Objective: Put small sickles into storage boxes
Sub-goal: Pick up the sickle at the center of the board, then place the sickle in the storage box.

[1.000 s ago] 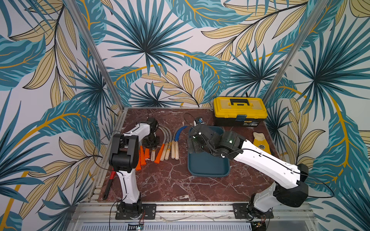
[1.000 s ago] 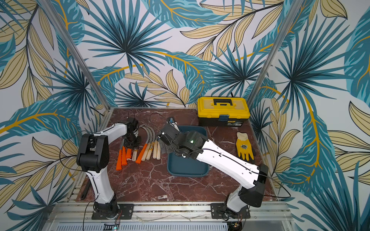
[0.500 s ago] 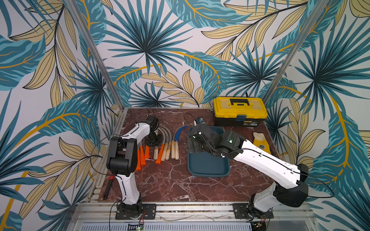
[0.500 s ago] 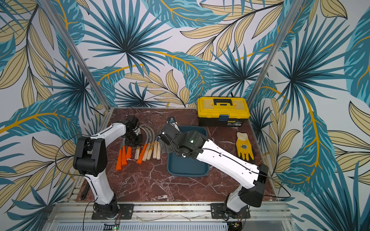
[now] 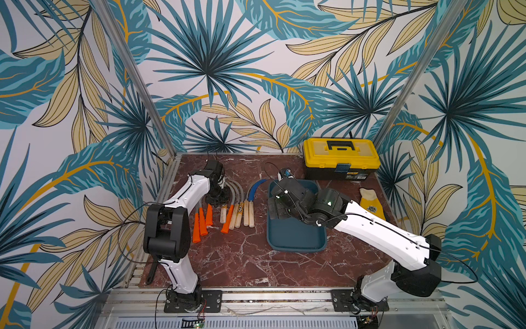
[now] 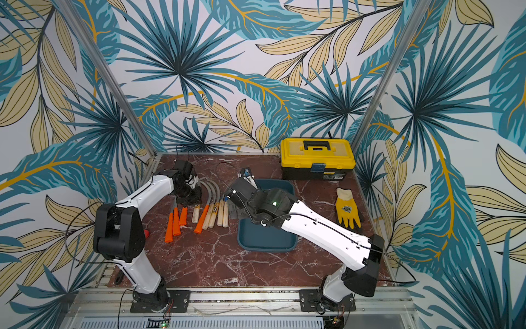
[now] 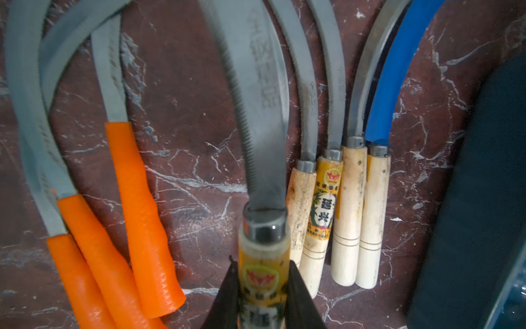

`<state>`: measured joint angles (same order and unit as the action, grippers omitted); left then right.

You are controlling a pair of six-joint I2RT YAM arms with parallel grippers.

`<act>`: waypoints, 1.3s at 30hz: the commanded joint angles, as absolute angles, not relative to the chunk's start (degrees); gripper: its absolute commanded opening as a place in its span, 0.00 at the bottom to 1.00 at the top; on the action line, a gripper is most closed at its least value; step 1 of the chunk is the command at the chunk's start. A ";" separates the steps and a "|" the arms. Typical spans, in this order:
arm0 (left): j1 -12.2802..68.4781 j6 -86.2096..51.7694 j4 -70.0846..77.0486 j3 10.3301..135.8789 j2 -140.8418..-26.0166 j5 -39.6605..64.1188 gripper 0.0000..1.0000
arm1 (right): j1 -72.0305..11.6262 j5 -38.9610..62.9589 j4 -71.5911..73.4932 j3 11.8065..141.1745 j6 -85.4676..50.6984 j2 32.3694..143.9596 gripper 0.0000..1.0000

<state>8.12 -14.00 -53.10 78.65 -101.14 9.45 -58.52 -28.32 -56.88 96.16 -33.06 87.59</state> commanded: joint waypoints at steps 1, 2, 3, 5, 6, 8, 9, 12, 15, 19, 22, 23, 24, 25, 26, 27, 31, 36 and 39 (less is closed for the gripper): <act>9.51 -15.44 -54.88 79.62 -98.84 10.95 0.00 | -58.35 -29.48 -57.69 94.66 -33.76 85.83 1.00; 10.00 -15.73 -55.22 80.00 -98.66 11.13 0.00 | -58.35 -29.66 -58.00 94.63 -33.58 85.65 1.00; 10.56 -15.97 -55.73 80.43 -98.55 11.15 0.00 | -58.27 -29.69 -58.31 94.66 -33.34 85.54 0.99; 11.64 -16.70 -56.57 81.26 -98.35 11.34 0.00 | -58.13 -29.88 -58.87 94.66 -33.06 85.36 0.99; 12.15 -17.16 -57.03 81.51 -98.26 11.46 0.00 | -57.94 -29.80 -59.18 94.66 -32.96 85.18 1.00; 13.15 -18.11 -57.52 82.06 -98.02 11.73 0.00 | -57.53 -29.70 -59.59 94.48 -32.73 84.91 0.99; 13.88 -18.57 -57.78 82.34 -98.00 11.82 0.00 | -57.20 -29.71 -59.86 94.25 -32.74 84.74 1.00; 15.45 -19.96 -58.34 83.11 -97.72 12.30 0.00 | -55.98 -29.03 -60.07 93.12 -33.11 83.66 1.00; 17.25 -21.46 -58.70 83.74 -97.39 12.44 0.00 | -54.80 -28.26 -60.12 91.71 -33.19 82.42 0.99; 19.80 -23.28 -59.06 84.68 -97.21 12.48 0.00 | -53.34 -27.59 -60.43 90.08 -33.22 81.00 0.99; 21.56 -24.61 -59.25 85.40 -97.34 12.46 0.00 | -52.37 -27.18 -60.46 88.63 -33.20 79.83 0.99; 22.35 -25.22 -59.26 85.58 -97.42 12.55 0.00 | -52.02 -26.95 -60.47 88.14 -33.16 79.36 1.00; 22.98 -25.83 -59.24 85.81 -97.47 12.53 0.00 | -51.65 -26.57 -60.42 87.70 -33.12 78.93 1.00; 23.55 -26.40 -59.26 86.03 -97.51 12.49 0.00 | -51.36 -26.18 -60.47 87.26 -33.05 78.72 0.99; 24.20 -27.04 -59.26 86.29 -97.62 12.49 0.00 | -51.14 -25.78 -60.47 86.83 -32.97 78.31 0.99; 25.00 -27.83 -59.24 86.61 -97.71 12.51 0.00 | -50.77 -25.30 -60.35 86.34 -32.88 77.90 1.00; 28.09 -30.16 -59.24 88.08 -98.37 12.19 0.00 | -49.52 -21.23 -59.41 84.32 -31.42 76.58 0.99; 31.75 -32.35 -59.25 90.11 -99.66 11.36 0.00 | -48.43 -17.26 -59.79 82.77 -30.10 76.00 1.00; 33.85 -33.44 -59.22 91.12 -100.58 10.65 0.00 | -48.26 -16.58 -60.42 82.11 -30.05 75.50 1.00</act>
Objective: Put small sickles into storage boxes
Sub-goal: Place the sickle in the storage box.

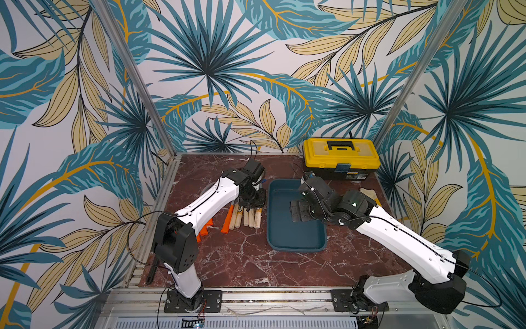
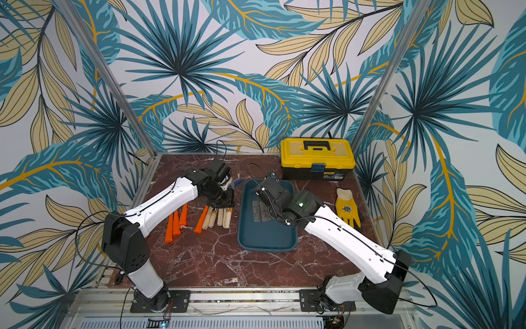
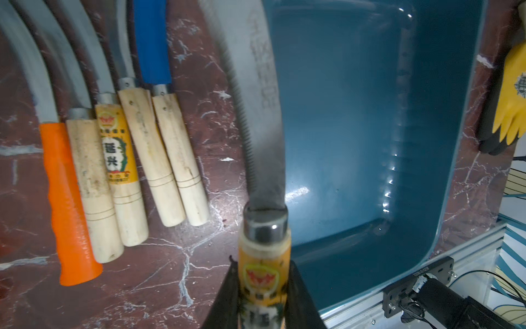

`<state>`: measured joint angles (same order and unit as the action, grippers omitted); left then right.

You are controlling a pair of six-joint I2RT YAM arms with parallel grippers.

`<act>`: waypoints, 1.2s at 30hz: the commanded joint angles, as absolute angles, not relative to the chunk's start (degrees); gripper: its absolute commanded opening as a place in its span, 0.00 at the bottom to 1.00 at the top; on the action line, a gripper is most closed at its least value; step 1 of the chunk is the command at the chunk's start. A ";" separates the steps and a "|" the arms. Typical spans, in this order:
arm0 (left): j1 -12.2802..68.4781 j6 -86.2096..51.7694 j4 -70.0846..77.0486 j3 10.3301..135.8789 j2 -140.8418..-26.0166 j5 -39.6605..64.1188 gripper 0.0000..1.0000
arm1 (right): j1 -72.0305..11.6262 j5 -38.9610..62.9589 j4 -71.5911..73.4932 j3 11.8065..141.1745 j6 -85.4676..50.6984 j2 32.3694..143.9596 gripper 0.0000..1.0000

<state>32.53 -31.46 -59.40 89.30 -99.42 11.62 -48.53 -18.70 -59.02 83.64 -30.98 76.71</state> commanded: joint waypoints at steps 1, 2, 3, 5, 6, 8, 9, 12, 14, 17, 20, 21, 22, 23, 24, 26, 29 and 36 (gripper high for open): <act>34.54 -33.69 -59.17 91.65 -100.85 10.40 0.00 | -48.10 -16.60 -60.53 81.78 -30.11 75.11 1.00; 35.22 -33.97 -59.17 91.97 -101.13 10.13 0.00 | -48.05 -16.61 -60.53 81.21 -30.20 74.72 1.00; 35.76 -34.25 -59.16 92.37 -101.47 10.11 0.00 | -47.86 -16.67 -60.46 80.80 -30.36 74.23 0.99; 36.94 -34.93 -59.18 93.15 -102.33 10.16 0.00 | -47.39 -16.92 -60.31 79.51 -30.91 72.99 1.00; 37.41 -35.14 -59.17 93.55 -102.78 10.26 0.00 | -47.20 -16.89 -60.30 78.96 -31.09 72.48 1.00; 38.60 -35.61 -59.13 94.41 -103.80 10.22 0.00 | -46.80 -17.01 -60.29 77.98 -31.58 71.23 0.99; 39.15 -35.84 -59.16 94.72 -104.20 10.33 0.00 | -46.69 -17.11 -60.22 77.58 -31.69 70.74 1.00; 40.80 -36.29 -59.22 96.03 -106.00 10.33 0.00 | -46.45 -17.19 -60.38 76.26 -32.15 69.13 0.99; 41.79 -36.55 -59.23 96.93 -107.27 10.43 0.00 | -46.41 -17.48 -60.69 75.77 -32.31 68.29 1.00; 43.23 -36.98 -59.12 98.46 -109.49 10.63 0.00 | -44.68 -18.07 -61.23 74.98 -32.69 67.10 1.00; 44.59 -37.09 -59.07 99.73 -111.91 11.06 0.00 | -44.32 -18.32 -61.22 74.06 -33.56 66.11 0.99; 45.05 -37.10 -59.08 100.21 -112.71 11.11 0.00 | -44.30 -18.41 -61.26 73.78 -33.89 65.86 0.99; 45.17 -37.22 -58.98 100.58 -113.50 11.22 0.00 | -44.21 -18.54 -61.25 73.46 -34.29 65.59 0.99; 45.42 -37.31 -59.00 100.78 -114.15 11.33 0.00 | -44.21 -18.63 -61.22 73.31 -34.59 65.43 1.00; 45.52 -37.27 -59.00 101.22 -115.04 11.65 0.00 | -44.13 -18.65 -61.24 73.12 -34.78 65.16 1.00; 45.79 -37.37 -58.98 101.75 -116.37 11.95 0.00 | -44.12 -18.68 -61.17 72.70 -35.29 64.91 0.99; 46.10 -36.77 -58.89 102.87 -118.37 12.03 0.00 | -44.04 -18.63 -60.97 72.09 -35.67 64.56 0.99; 46.13 -35.68 -58.69 104.67 -122.75 10.97 0.00 | -44.03 -19.03 -60.87 70.85 -36.67 63.97 1.00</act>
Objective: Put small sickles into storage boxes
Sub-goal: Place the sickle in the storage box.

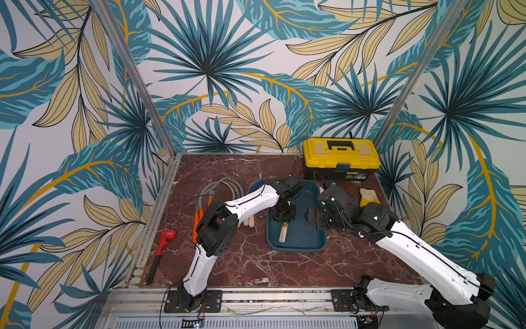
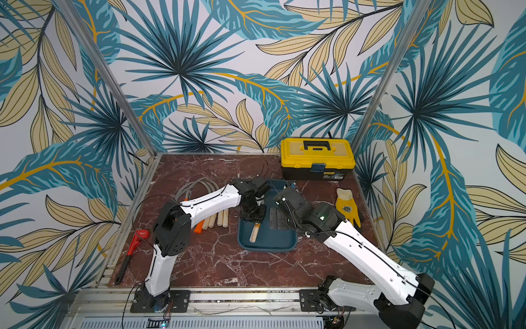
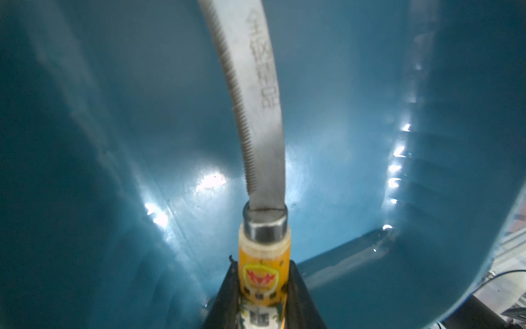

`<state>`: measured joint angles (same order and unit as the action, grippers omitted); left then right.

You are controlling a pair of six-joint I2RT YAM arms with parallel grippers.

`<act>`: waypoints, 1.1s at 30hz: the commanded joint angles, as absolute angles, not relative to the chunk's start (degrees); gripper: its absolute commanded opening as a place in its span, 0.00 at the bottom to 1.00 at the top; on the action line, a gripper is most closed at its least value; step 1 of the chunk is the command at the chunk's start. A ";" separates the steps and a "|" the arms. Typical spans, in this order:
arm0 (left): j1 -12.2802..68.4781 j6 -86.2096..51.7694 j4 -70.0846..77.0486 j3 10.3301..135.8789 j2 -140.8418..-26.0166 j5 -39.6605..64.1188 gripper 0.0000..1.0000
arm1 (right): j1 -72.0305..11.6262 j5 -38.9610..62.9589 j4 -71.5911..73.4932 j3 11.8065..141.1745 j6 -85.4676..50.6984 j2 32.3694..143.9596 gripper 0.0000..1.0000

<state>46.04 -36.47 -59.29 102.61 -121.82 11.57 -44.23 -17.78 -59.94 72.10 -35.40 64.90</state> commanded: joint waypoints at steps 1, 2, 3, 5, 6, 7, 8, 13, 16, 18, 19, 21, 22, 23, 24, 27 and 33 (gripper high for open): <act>46.08 -35.57 -58.60 104.83 -123.33 11.01 0.00 | -44.03 -19.22 -60.98 70.70 -36.82 63.84 1.00; 46.06 -35.43 -58.36 105.02 -123.88 11.07 0.00 | -44.03 -19.54 -60.99 70.54 -37.09 63.74 1.00; 46.06 -35.24 -58.12 105.11 -124.49 11.07 0.01 | -43.95 -19.83 -61.16 70.47 -37.24 63.57 0.99; 46.12 -34.99 -57.68 105.28 -125.40 10.94 0.04 | -43.95 -20.04 -61.25 70.14 -37.30 63.30 1.00; 46.12 -34.90 -57.53 105.42 -125.96 11.10 0.06 | -43.95 -20.08 -61.25 69.97 -37.37 63.24 1.00; 46.10 -34.81 -57.33 105.64 -126.33 11.27 0.07 | -43.95 -20.13 -61.23 69.92 -37.35 63.13 1.00; 46.08 -34.64 -57.30 105.90 -126.80 11.41 0.09 | -43.95 -20.17 -61.34 69.80 -37.41 63.04 1.00; 46.06 -34.18 -57.44 106.96 -128.15 12.15 0.17 | -43.86 -20.41 -61.51 68.94 -37.57 62.41 0.99; 46.10 -34.09 -57.44 107.23 -128.15 12.48 0.21 | -43.86 -20.47 -61.48 68.50 -37.75 61.81 1.00; 46.02 -34.10 -57.43 107.36 -127.90 12.93 0.24 | -43.86 -20.47 -61.60 68.13 -37.92 61.33 1.00; 46.06 -34.09 -57.46 107.40 -127.72 13.16 0.26 | -43.86 -20.48 -61.59 67.91 -38.10 61.10 1.00; 46.10 -34.17 -57.46 107.58 -127.25 13.61 0.32 | -43.90 -20.44 -61.51 67.47 -38.38 60.41 1.00; 46.05 -34.19 -57.46 107.65 -126.95 13.69 0.33 | -43.86 -20.48 -61.47 67.23 -38.42 60.22 1.00; 46.05 -34.16 -57.50 107.74 -126.70 13.75 0.39 | -43.86 -20.47 -61.37 66.85 -38.64 59.85 0.99; 46.10 -34.10 -57.50 107.83 -126.49 14.00 0.46 | -43.86 -20.49 -61.26 66.51 -38.86 59.70 1.00; 46.05 -34.01 -57.55 108.11 -125.81 14.49 0.58 | -43.86 -20.48 -60.96 65.85 -39.57 59.16 0.99; 46.05 -34.14 -57.57 108.19 -123.81 14.27 1.00 | -43.86 -20.24 -60.31 65.73 -39.94 58.83 0.99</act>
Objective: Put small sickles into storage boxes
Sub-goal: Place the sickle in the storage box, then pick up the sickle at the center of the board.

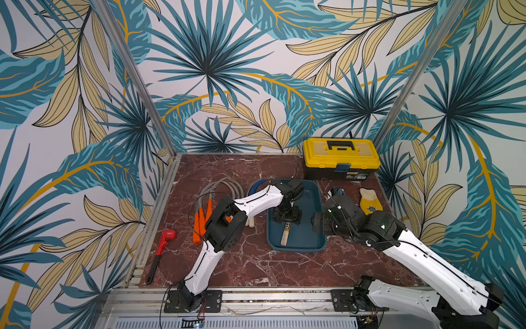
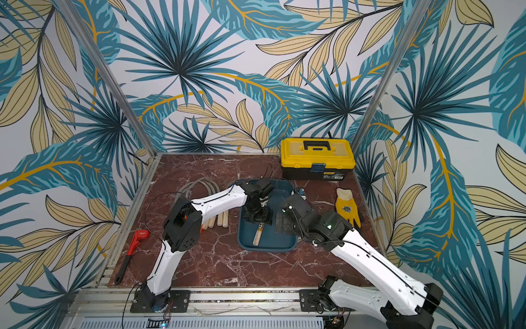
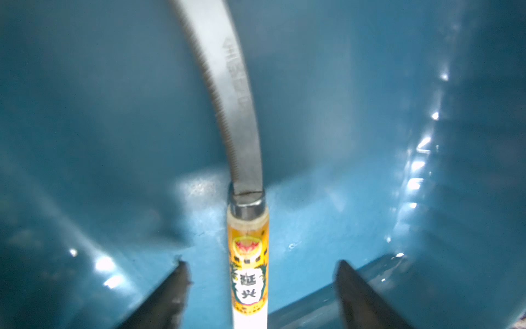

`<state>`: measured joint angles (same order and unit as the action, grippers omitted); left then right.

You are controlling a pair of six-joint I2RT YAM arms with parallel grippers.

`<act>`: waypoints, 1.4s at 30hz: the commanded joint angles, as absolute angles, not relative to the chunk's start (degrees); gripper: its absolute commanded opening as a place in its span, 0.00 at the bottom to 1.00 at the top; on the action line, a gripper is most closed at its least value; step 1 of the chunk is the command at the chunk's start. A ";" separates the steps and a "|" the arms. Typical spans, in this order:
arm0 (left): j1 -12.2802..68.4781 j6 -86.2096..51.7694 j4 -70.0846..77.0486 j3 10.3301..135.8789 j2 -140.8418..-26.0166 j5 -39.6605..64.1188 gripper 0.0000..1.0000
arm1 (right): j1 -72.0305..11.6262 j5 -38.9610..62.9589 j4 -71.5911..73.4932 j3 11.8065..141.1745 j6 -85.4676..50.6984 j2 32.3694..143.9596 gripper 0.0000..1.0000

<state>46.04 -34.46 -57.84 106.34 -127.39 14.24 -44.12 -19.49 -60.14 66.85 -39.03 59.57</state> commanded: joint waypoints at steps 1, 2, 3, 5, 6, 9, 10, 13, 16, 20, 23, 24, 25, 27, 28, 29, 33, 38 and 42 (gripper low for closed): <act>46.03 -34.12 -57.57 108.28 -123.44 14.12 0.99 | -43.86 -20.18 -60.08 65.74 -39.95 58.86 0.99; 46.10 -34.26 -57.59 108.28 -122.95 13.77 1.00 | -43.86 -20.24 -59.99 65.82 -39.77 58.87 1.00; 46.06 -34.13 -57.57 108.28 -122.46 13.77 0.99 | -43.86 -20.32 -59.91 65.96 -39.85 58.97 0.99; 46.03 -34.01 -57.58 108.44 -121.70 13.44 0.99 | -43.86 -20.24 -59.62 66.22 -39.68 59.06 1.00; 46.09 -34.01 -57.61 108.46 -121.26 13.38 0.99 | -43.86 -20.09 -59.46 66.34 -39.54 59.06 1.00; 45.97 -34.01 -57.58 108.54 -119.84 12.76 0.99 | -43.86 -19.55 -58.76 66.92 -39.15 59.22 1.00; 45.97 -34.09 -57.57 108.54 -119.43 12.45 0.99 | -43.86 -19.19 -58.46 67.09 -39.03 59.28 1.00; 45.90 -34.19 -57.59 108.24 -117.65 10.60 0.99 | -43.86 -18.75 -58.23 68.03 -38.76 59.99 1.00; 45.85 -34.36 -57.58 108.02 -116.09 9.20 0.99 | -43.86 -18.41 -57.87 69.02 -38.51 61.14 1.00; 45.48 -34.28 -57.58 107.76 -114.10 7.91 0.99 | -43.86 -17.67 -57.18 70.59 -37.67 62.71 1.00; 44.92 -34.36 -57.57 107.19 -112.66 7.30 0.99 | -43.86 -17.05 -56.40 71.60 -36.98 63.79 1.00; 44.62 -34.37 -57.57 106.86 -112.16 7.10 0.99 | -43.86 -16.81 -56.05 71.93 -36.79 64.16 1.00; 44.31 -34.32 -57.57 106.63 -111.62 6.97 0.99 | -43.86 -16.54 -55.72 72.23 -36.71 64.48 0.99; 43.71 -34.45 -57.57 105.89 -110.36 6.60 0.99 | -43.86 -15.65 -54.95 72.81 -36.39 65.27 1.00; 43.32 -34.41 -57.57 105.52 -109.78 6.51 0.99 | -43.90 -15.35 -54.57 73.07 -36.31 65.51 0.99; 42.82 -34.45 -57.58 105.07 -109.07 6.42 0.99 | -43.93 -14.91 -54.14 73.32 -36.30 65.86 1.00; 41.06 -34.32 -57.58 102.54 -106.22 5.80 1.00 | -44.03 -13.32 -52.55 74.37 -36.17 67.37 1.00; 38.79 -33.84 -57.57 98.59 -102.85 5.07 0.99 | -44.30 -12.26 -51.51 75.63 -35.87 69.35 0.99; 36.98 -33.40 -57.57 95.66 -100.62 4.66 0.99 | -44.65 -11.16 -50.49 76.57 -35.50 70.87 1.00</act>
<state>38.00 -34.11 -57.74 97.19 -102.87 5.89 -44.31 -12.40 -52.07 75.07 -36.40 70.19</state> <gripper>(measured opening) 0.994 0.994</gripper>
